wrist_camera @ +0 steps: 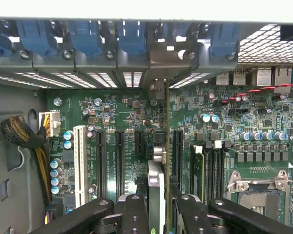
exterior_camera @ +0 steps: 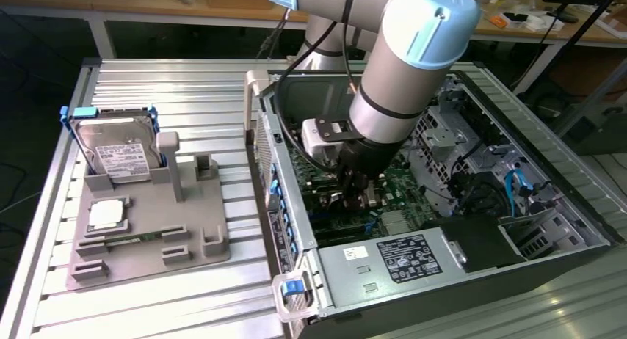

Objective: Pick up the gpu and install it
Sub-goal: 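Insert the gpu into the slot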

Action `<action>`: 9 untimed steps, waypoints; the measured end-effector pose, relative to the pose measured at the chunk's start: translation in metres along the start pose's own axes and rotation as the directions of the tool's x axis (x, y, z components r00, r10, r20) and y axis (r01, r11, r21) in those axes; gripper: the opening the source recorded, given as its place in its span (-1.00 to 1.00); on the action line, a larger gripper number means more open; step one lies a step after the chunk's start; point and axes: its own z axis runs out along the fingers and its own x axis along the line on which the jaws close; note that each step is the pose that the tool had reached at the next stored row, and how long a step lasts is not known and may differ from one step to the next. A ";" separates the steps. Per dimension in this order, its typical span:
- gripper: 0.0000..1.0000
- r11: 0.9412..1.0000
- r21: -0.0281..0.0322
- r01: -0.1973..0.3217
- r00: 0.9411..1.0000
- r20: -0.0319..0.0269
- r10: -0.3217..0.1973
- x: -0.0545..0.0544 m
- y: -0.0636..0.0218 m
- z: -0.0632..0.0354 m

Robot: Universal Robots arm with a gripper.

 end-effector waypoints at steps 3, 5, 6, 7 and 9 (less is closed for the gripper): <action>-0.45 1.000 0.000 0.000 1.000 0.000 0.000 0.000 0.0000 0.0000; -0.45 1.000 0.000 0.000 1.000 0.000 0.000 0.000 0.0000 0.0001; -0.45 1.000 0.000 0.000 1.000 0.000 0.000 0.000 0.0000 0.0002; -0.45 1.000 0.000 0.000 1.000 0.000 0.000 0.000 0.0000 0.0004; -0.45 1.000 0.000 0.000 1.000 0.000 0.000 0.000 0.0000 0.0011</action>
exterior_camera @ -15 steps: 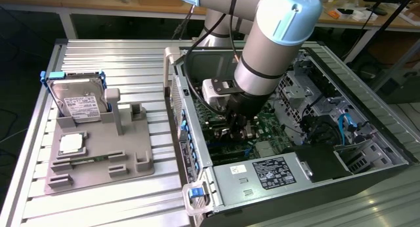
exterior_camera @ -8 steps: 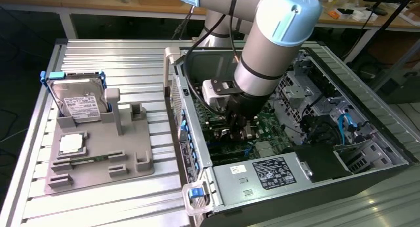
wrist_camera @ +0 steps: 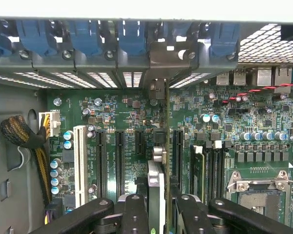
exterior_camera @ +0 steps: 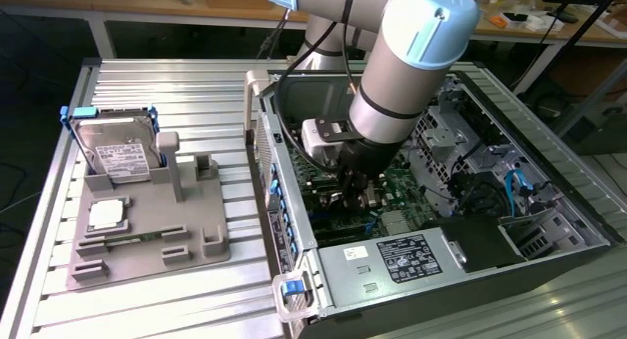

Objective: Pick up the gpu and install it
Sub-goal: 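Insert the gpu into the slot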

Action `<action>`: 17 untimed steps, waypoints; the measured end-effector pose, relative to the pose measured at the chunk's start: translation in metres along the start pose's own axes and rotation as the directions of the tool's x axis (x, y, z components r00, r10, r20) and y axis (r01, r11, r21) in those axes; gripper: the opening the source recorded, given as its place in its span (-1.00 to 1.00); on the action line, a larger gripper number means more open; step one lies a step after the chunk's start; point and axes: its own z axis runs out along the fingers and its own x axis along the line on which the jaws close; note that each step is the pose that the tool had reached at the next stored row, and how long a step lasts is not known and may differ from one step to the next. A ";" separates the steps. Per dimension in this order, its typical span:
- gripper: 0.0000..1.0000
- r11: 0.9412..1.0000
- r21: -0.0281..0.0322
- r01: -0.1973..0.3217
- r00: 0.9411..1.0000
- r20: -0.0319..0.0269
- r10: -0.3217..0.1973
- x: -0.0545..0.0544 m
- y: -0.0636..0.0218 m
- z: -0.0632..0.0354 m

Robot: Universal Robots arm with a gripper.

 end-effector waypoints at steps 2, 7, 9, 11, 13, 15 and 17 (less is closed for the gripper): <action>-0.45 1.000 0.000 0.000 1.000 0.000 0.000 0.000 0.0000 0.0007; -0.45 1.000 0.000 0.000 1.000 0.000 0.000 0.000 0.0000 0.0011; -0.45 1.000 0.000 0.000 1.000 0.000 0.000 0.000 -0.0001 0.0021; -0.45 1.000 0.000 0.000 1.000 0.000 0.000 0.000 -0.0001 0.0039; -0.45 1.000 0.000 0.000 1.000 0.000 0.000 0.000 -0.0001 0.0041; -0.45 1.000 0.000 0.000 1.000 0.000 0.000 0.000 -0.0001 0.0045; -0.45 1.000 0.000 0.000 1.000 0.000 0.000 0.000 -0.0001 0.0048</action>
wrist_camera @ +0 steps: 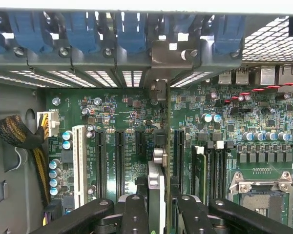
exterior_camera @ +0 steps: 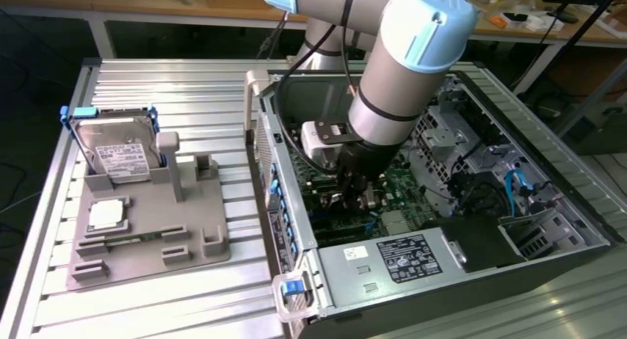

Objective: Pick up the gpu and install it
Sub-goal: 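Insert the gpu into the slot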

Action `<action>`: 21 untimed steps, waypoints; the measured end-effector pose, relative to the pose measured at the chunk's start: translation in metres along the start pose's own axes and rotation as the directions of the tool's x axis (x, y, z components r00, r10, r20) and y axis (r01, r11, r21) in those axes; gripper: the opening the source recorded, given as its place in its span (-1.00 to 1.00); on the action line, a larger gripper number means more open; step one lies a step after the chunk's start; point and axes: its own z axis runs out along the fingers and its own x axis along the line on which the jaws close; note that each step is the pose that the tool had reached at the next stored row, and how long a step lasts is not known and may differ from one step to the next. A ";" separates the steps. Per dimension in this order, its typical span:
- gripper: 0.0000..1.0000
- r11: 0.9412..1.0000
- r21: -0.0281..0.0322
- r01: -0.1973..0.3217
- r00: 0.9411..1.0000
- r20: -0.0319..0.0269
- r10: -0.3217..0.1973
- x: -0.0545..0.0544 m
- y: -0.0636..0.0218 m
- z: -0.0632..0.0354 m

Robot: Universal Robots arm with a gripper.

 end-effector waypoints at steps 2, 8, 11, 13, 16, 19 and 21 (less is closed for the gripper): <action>-0.45 1.000 0.000 0.000 1.000 0.000 0.000 0.000 0.0000 0.0001; -0.45 1.000 0.000 0.000 1.000 0.001 0.000 0.000 0.0000 0.0031; -0.45 1.000 0.000 0.000 1.000 0.002 0.000 0.000 0.0000 0.0034; -0.45 1.000 0.000 0.000 1.000 0.002 0.000 0.000 0.0000 0.0033; -0.45 1.000 0.000 0.000 1.000 0.002 0.000 0.000 0.0000 0.0034; -0.43 1.000 0.001 0.000 1.000 0.005 0.000 0.000 0.0000 0.0048; -0.31 1.000 0.000 0.000 1.000 0.003 0.000 0.000 0.0000 0.0037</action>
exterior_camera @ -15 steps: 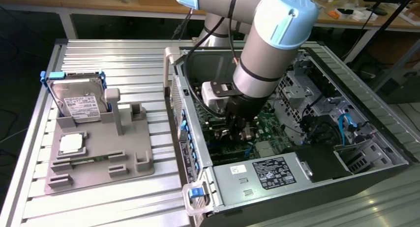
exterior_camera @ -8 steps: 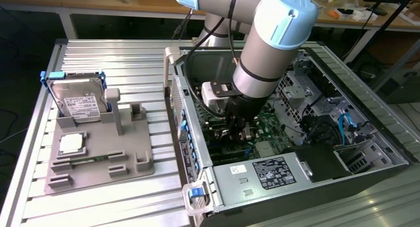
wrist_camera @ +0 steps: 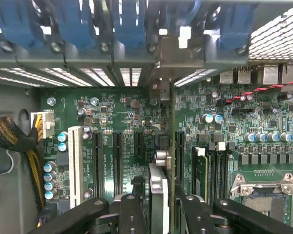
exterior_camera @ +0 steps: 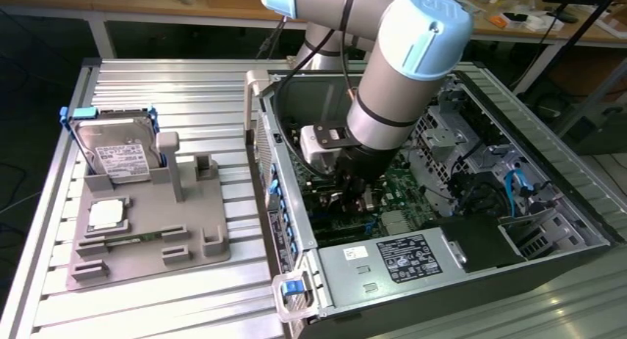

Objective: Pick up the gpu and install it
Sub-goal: 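Insert the gpu into the slot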

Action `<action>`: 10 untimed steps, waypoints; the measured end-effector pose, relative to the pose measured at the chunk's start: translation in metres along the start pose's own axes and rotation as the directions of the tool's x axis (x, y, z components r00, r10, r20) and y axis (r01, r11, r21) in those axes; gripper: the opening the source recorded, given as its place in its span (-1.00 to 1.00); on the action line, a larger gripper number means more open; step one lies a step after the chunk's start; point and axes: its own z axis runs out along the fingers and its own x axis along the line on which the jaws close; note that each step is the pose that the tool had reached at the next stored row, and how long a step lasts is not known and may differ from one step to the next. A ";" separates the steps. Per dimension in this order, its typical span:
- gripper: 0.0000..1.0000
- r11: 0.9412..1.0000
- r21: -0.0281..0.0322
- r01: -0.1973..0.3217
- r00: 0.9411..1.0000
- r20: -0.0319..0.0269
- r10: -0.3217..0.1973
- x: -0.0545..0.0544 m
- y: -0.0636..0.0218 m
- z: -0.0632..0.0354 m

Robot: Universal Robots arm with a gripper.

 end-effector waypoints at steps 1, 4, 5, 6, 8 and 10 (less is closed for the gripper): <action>-0.31 1.000 0.000 0.000 1.000 -0.001 0.000 0.000 0.0000 -0.0003; -0.31 1.000 0.001 0.000 1.000 -0.001 0.000 0.000 0.0002 -0.0008; -0.31 1.000 0.001 0.000 1.000 -0.001 0.000 0.000 0.0004 -0.0018; -0.31 1.000 0.003 0.000 1.000 -0.001 0.000 -0.001 0.0004 -0.0043; -0.31 1.000 0.009 0.001 1.000 -0.001 -0.001 -0.002 0.0005 -0.0103; -0.31 1.000 0.015 0.001 1.000 -0.001 -0.001 -0.002 0.0006 -0.0161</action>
